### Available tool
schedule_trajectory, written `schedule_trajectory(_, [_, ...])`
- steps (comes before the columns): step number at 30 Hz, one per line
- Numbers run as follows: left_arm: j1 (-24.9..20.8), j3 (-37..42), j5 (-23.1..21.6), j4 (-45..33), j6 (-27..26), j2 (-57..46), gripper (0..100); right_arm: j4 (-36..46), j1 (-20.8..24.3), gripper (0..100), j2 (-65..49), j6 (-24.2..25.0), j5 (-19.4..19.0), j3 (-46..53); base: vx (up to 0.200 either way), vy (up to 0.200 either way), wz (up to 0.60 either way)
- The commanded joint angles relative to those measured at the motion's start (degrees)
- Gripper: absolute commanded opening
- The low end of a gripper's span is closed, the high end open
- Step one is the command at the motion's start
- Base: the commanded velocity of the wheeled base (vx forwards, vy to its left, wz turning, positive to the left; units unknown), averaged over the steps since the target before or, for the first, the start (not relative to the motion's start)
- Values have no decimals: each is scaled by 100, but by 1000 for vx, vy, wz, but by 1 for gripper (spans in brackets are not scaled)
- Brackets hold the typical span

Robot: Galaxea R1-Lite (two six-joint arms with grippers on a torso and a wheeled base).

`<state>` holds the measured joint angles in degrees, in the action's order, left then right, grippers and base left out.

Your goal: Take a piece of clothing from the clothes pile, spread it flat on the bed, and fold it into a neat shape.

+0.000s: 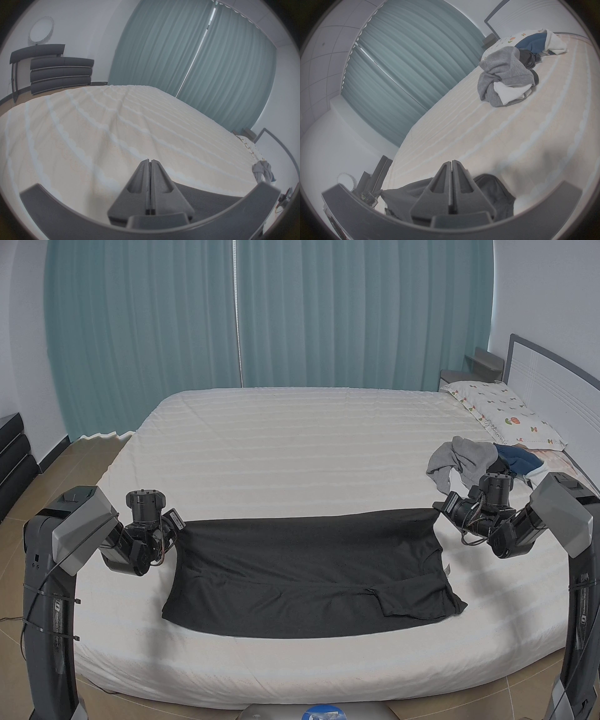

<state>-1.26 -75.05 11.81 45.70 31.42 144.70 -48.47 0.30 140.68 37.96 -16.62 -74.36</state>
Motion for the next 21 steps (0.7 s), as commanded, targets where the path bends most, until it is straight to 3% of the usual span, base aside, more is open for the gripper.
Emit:
schedule_trajectory(1, [3, 517, -30, 264, -276, -188, 0, -40, -39, 0, -445, -157, -254, 590, 0, 0, 0])
schedule_trajectory(12, [-24, 2205, -39, 1969, -1577, -179, 0, -49, -171, 0, -726, -1318, -755, 2084, 0, 0, 0])
schedule_trajectory(21, [-217, 2881, -47, 2672, -1630, 23, 0, -5, -127, 0, -612, -1520, -729, 2409, 0, 0, 0])
